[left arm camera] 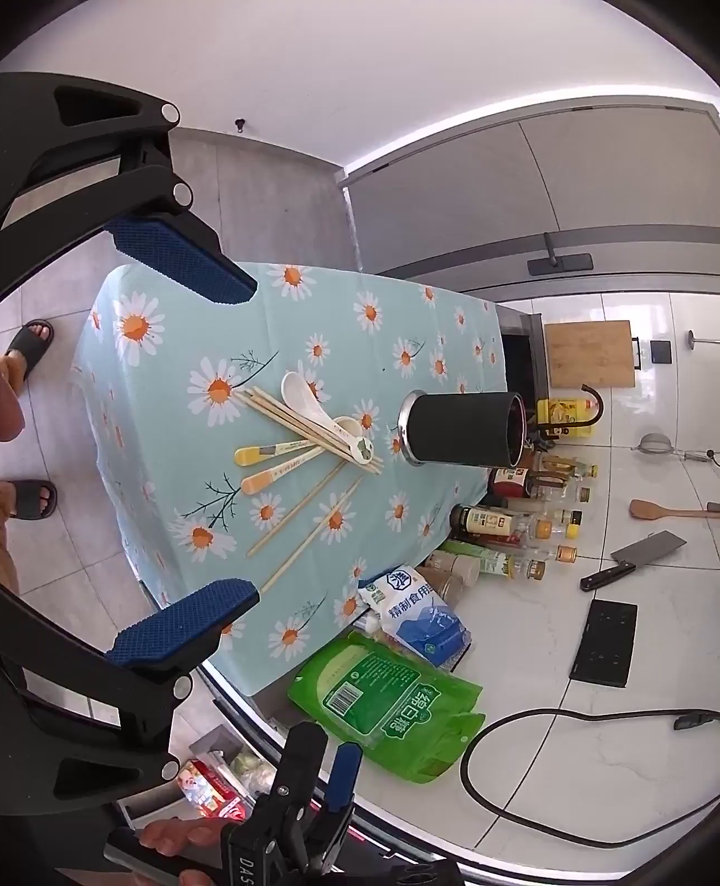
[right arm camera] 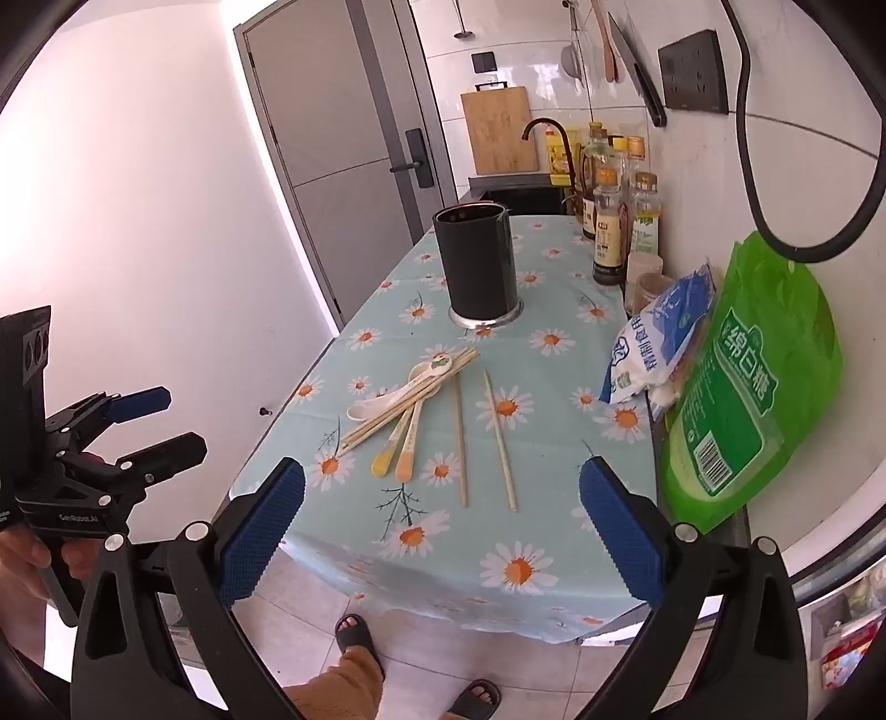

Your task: Organize utensils

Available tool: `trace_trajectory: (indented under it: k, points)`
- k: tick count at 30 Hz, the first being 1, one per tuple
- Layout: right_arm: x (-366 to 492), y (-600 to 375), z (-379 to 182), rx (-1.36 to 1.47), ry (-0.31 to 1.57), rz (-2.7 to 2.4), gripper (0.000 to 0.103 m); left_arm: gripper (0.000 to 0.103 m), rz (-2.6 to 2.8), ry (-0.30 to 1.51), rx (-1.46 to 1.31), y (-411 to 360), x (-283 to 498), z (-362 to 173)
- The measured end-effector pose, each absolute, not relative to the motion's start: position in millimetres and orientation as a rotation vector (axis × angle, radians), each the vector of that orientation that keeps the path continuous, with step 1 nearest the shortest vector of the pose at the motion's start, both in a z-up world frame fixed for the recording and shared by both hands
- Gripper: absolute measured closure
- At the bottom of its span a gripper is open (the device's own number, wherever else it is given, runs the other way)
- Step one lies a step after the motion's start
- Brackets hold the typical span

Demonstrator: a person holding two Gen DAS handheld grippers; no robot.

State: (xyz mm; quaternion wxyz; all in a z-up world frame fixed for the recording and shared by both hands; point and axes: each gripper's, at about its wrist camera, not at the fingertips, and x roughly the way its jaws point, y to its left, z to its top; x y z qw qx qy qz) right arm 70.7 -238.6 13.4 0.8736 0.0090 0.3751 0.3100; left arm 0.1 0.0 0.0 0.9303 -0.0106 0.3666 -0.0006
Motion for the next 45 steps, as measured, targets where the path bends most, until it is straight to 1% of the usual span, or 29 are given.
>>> trace_trajectory:
  k: [13, 18, 45]
  points:
    - [59.5, -238.0, 13.5, -0.012, 0.798, 0.656, 0.004, 0.006, -0.012, 0.754, -0.053, 3.4, -14.7, 2.4]
    - [58.8, -241.1, 15.4, 0.008, 0.793, 0.645, 0.004, 0.006, -0.014, 0.774, -0.055, 8.6, -6.0, -6.3]
    - [56.3, -230.6, 14.5, -0.028, 0.788, 0.662, 0.004, 0.006, -0.02, 0.779, -0.054, 6.5, -2.9, -7.2]
